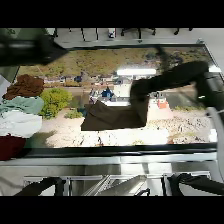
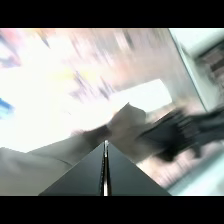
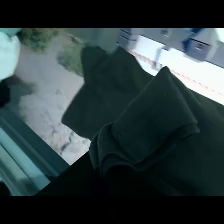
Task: Fold the shirts.
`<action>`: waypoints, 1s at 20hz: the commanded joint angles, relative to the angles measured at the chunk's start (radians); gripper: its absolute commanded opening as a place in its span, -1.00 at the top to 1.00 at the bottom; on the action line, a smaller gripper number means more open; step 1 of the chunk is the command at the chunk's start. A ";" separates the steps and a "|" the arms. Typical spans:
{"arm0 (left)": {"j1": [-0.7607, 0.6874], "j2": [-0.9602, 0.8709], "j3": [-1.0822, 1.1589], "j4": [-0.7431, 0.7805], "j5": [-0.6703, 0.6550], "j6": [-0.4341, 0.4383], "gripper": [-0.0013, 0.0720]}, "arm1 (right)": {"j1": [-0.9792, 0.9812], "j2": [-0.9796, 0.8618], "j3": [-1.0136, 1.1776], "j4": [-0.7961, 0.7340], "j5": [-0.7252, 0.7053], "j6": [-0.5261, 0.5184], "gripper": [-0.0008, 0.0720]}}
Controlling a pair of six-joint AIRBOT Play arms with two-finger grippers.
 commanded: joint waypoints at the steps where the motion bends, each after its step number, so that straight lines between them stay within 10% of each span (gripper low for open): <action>1: 0.215 0.324 -0.145 0.078 -0.026 0.039 0.93 | 0.382 -0.176 -0.014 0.000 0.573 0.084 0.90; 2: 0.274 0.389 -0.193 0.087 -0.024 0.043 0.93 | 0.481 -0.257 -0.014 -0.001 0.740 0.085 0.75; 4: 0.377 0.491 -0.287 0.084 -0.024 0.076 0.93 | 0.612 -0.384 -0.003 -0.005 0.895 0.084 -0.45; 11: 0.556 0.634 -0.531 0.021 -0.047 0.137 0.93 | 0.333 -0.245 0.002 -0.143 0.524 0.085 -0.47; 20: 0.328 0.491 -0.547 -0.022 -0.047 0.136 0.93 | -0.267 -0.243 -0.040 -0.174 -0.156 0.097 -0.49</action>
